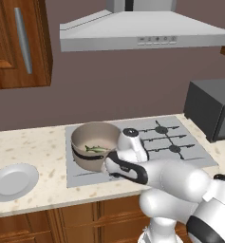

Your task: Retrieve the frozen meat and place it in the pot on a burner. Then turn the burner on.

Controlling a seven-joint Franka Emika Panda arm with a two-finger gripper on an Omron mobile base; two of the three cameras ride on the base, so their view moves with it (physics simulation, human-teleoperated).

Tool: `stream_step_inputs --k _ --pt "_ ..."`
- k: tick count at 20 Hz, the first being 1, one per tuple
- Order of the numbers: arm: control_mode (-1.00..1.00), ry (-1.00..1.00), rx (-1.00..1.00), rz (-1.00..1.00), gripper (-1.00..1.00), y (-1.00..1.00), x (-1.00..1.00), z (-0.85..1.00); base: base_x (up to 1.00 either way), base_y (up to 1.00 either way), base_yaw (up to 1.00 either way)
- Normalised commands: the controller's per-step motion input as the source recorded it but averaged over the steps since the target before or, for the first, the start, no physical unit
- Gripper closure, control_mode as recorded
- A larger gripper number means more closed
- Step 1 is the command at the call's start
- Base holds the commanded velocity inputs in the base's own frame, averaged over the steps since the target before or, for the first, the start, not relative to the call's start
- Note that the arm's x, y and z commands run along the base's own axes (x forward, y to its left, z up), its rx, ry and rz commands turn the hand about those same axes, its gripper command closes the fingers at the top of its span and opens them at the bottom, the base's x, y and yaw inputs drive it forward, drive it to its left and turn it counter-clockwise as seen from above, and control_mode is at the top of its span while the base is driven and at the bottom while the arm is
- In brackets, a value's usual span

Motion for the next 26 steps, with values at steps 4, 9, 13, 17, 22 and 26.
stream_step_inputs --k 4,9,13,17,22,26 --pt "-1.00 -0.03 0.00 0.00 -1.00 -0.04 -0.03 -0.28 0.00 0.00 0.00" --pt "-1.00 -0.02 0.00 0.00 -1.00 -0.11 -0.12 -0.27 0.00 0.00 0.00" --pt "-1.00 -0.01 0.00 0.00 -1.00 -0.15 -0.08 -0.27 0.00 0.00 0.00" --pt "-1.00 0.00 0.01 0.00 -1.00 -0.14 -0.06 -0.26 0.00 0.00 0.00" --pt "-1.00 0.00 0.02 0.00 -1.00 -0.09 -0.01 -0.25 0.00 0.00 0.00" --pt "-1.00 -0.05 0.00 0.00 1.00 0.00 -0.04 -0.23 0.00 0.00 0.00"
